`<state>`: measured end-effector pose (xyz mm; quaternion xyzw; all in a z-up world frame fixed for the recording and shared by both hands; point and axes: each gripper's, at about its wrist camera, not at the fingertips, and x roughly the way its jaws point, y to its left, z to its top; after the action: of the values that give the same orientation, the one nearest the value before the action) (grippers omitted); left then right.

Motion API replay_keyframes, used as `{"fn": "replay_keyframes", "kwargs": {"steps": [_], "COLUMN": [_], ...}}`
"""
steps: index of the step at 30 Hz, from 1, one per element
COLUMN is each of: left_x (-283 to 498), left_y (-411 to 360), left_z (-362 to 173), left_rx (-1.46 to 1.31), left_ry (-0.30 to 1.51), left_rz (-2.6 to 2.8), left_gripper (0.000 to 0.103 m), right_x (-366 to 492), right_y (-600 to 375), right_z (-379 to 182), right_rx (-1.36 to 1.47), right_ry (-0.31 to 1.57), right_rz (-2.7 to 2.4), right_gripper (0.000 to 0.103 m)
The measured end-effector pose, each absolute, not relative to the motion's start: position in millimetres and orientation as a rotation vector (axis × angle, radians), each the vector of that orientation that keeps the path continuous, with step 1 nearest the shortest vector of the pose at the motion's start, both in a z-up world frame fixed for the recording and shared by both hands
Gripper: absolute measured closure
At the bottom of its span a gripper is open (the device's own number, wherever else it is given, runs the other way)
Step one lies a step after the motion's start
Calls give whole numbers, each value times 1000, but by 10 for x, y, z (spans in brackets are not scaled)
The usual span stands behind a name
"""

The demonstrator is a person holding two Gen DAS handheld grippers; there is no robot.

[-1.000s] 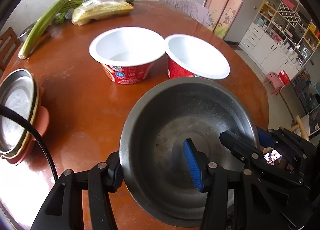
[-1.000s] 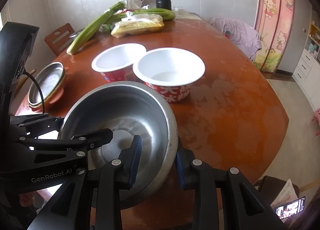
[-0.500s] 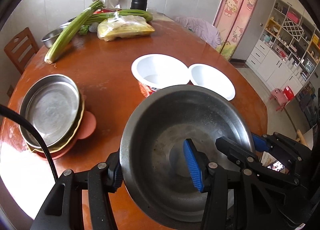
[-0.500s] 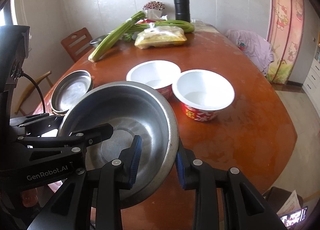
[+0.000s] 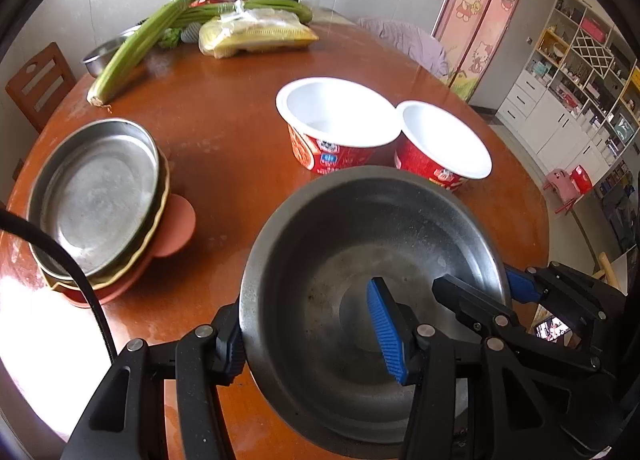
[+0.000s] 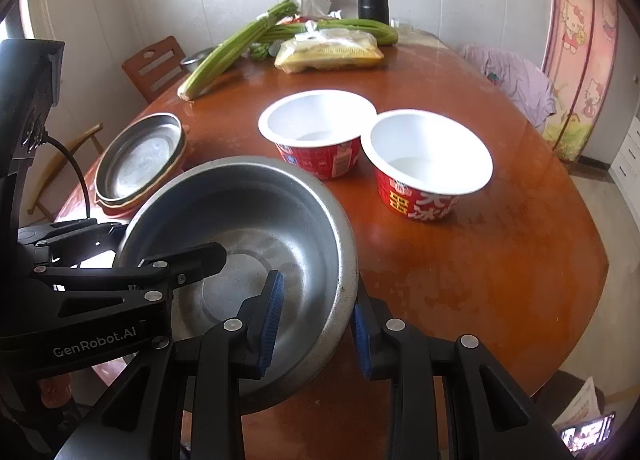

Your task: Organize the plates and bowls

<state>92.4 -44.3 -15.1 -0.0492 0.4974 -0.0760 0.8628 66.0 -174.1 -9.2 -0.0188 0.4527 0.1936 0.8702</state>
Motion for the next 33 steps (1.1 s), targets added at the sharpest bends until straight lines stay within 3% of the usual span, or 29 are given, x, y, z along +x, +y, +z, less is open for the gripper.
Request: {"fn": "replay_keyframes", "kwargs": {"steps": [33], "left_x": [926], "left_y": [-605], "left_z": [-356], "left_rx": [-48], "left_ry": [1111], "left_rz": [-150], "left_gripper": [49], "right_x": [679], "right_y": [-1833], "right_z": [-254], "right_rx": [-48], "right_ry": [1004], "right_rz": [424], "right_gripper": [68]}}
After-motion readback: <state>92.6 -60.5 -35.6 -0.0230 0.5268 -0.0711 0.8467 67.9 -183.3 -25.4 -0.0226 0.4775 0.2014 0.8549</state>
